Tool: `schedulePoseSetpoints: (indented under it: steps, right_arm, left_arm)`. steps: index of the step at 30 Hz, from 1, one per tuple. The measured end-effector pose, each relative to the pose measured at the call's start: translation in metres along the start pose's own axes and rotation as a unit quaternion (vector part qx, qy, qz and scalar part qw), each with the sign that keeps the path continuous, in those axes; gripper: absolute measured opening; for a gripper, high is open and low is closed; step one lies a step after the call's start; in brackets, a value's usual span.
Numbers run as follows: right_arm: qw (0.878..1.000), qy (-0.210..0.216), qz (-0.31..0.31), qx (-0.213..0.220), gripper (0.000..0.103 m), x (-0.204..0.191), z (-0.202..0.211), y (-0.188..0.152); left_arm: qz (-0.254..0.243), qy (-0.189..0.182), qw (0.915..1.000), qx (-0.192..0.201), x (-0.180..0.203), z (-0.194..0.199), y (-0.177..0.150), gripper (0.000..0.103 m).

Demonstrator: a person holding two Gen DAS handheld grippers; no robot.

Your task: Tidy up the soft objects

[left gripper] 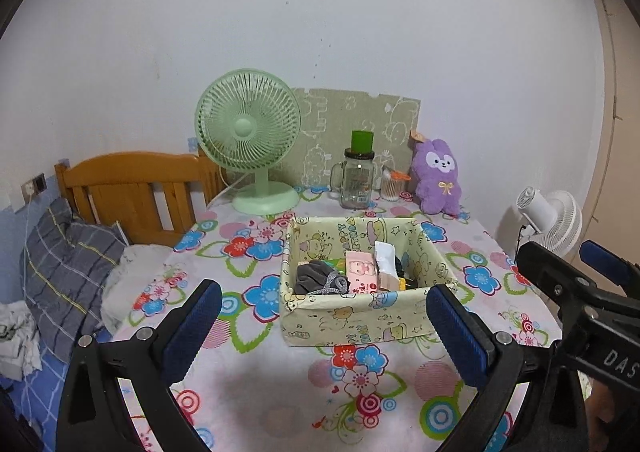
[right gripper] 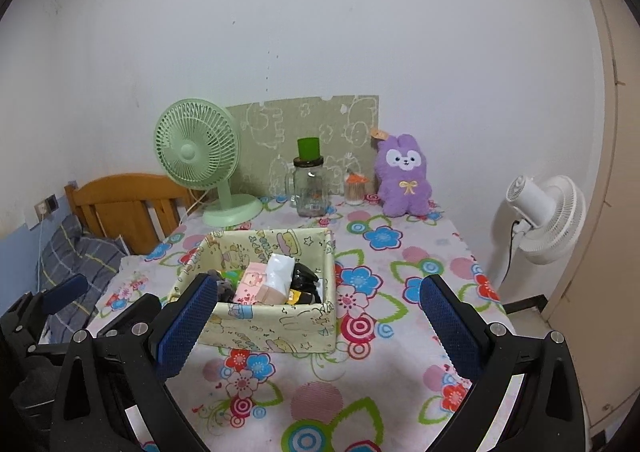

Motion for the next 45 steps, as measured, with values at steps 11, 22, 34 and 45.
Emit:
schedulePoseSetpoints:
  steps: [11, 22, 34, 45]
  right_arm:
    - [1.000, -0.017, -0.021, 0.008, 0.102, 0.023, 0.031, -0.011]
    - [0.999, -0.025, -0.027, 0.025, 0.102, 0.037, 0.052, -0.021]
    - [0.999, -0.017, -0.028, 0.025, 0.102, 0.036, 0.055, -0.021]
    - [0.999, -0.014, -0.025, 0.023, 0.102, 0.034, 0.055, -0.021]
  left_arm:
    - [-0.016, -0.003, 0.9998, 0.014, 0.014, 0.032, -0.007, 0.103]
    - [0.001, 0.000, 0.9998, 0.022, 0.015, 0.048, -0.013, 0.103]
    - [0.010, 0.005, 0.9996, 0.025, 0.013, 0.053, -0.012, 0.103]
    - [0.012, 0.006, 0.9996, 0.024, 0.011, 0.054, -0.012, 0.103]
Point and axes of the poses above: each gripper's, at about its wrist camera, not at the fingertips, and z roughly against the way its jaws point, x to its right, y to its top, the point moved 8 cm from there along -z, roughly the way its jaws point, and after that the axes turned 13 degrees about -y, right-handed, at the moved point
